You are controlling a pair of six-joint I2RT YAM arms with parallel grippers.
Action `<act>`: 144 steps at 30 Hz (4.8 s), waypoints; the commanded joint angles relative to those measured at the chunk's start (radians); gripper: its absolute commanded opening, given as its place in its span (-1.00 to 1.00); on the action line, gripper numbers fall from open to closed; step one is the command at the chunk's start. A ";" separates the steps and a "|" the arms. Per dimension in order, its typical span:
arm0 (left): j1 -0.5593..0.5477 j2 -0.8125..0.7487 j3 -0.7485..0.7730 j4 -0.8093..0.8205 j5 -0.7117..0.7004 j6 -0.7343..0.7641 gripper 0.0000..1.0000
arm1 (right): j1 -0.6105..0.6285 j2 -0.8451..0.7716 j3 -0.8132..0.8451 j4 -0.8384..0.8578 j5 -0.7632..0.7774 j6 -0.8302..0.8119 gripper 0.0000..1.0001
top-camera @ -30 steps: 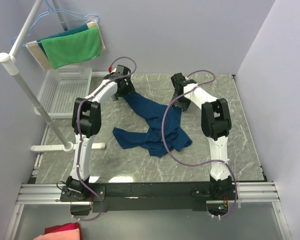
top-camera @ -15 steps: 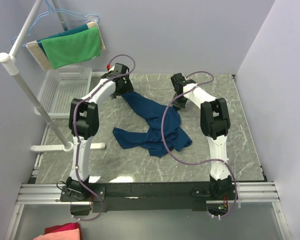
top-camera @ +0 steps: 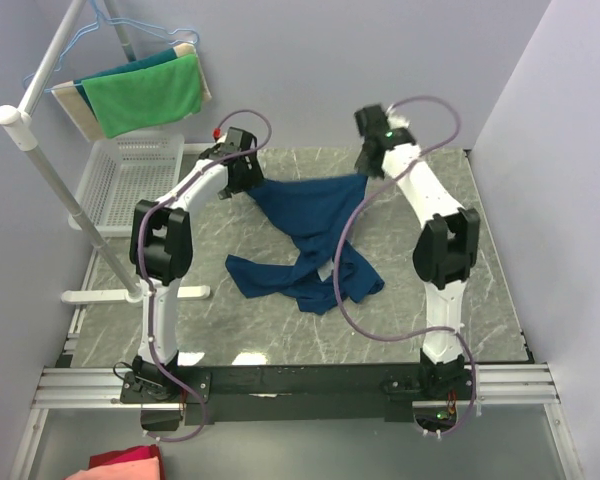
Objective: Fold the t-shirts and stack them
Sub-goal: Flatten the tshirt out
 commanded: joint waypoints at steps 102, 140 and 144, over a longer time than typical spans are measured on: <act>0.116 -0.987 0.157 -0.024 -0.219 0.021 -0.98 | -0.205 -0.990 -0.092 0.250 -0.196 -0.140 -1.00; 0.116 -0.826 0.271 0.180 -0.126 0.165 -0.98 | -0.205 -1.031 -0.334 0.329 -0.157 -0.137 -1.00; 0.116 -0.947 0.208 0.133 -0.112 0.171 -0.98 | -0.205 -1.164 -0.410 0.284 -0.193 -0.149 -1.00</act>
